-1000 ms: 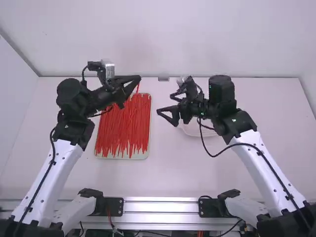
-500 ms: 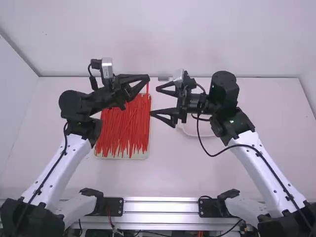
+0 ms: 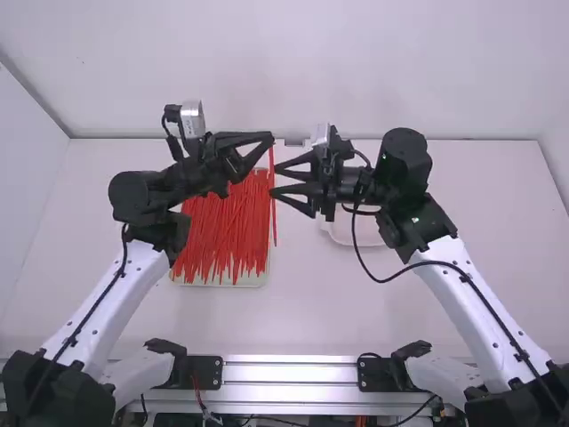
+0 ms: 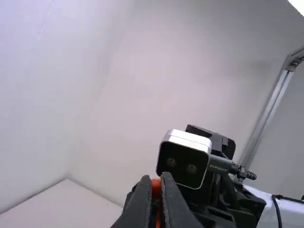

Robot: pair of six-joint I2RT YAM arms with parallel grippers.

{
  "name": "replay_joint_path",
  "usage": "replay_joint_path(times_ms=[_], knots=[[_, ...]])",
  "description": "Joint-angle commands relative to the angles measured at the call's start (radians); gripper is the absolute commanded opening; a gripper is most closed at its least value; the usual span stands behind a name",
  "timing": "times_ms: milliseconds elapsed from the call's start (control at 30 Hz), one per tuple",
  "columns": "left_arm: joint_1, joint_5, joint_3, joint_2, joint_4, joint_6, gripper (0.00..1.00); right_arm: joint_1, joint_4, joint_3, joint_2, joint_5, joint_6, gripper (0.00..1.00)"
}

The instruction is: Fasten the cable tie

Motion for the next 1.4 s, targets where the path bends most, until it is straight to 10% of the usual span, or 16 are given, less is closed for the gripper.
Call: replay_joint_path(times_ms=[0,267,400,700,933,1167,1367], knots=[[-0.013,-0.032,-0.001,0.001,0.011,-0.013,0.02,-0.005,0.002,0.032,-0.017,-0.01,0.02,0.39],[-0.017,-0.056,-0.002,0.002,0.014,-0.038,0.02,-0.005,-0.001,0.032,-0.017,-0.012,0.034,0.26],[-0.027,-0.07,-0.002,0.002,0.014,-0.042,0.02,-0.005,-0.001,0.032,-0.017,-0.012,0.034,0.0],[-0.039,-0.09,-0.002,0.001,0.017,-0.037,0.03,-0.005,-0.001,0.032,-0.017,-0.012,0.034,0.0],[-0.031,-0.026,0.002,0.001,0.013,-0.007,0.43,-0.033,-0.004,0.032,-0.018,-0.052,0.034,0.0],[0.044,0.204,0.086,0.001,-0.035,0.082,0.59,-0.12,-0.005,0.032,-0.018,-0.204,0.034,0.0],[0.062,0.389,0.268,0.018,-0.459,0.43,0.66,-0.137,-0.004,0.032,-0.018,-0.244,0.034,0.0]])
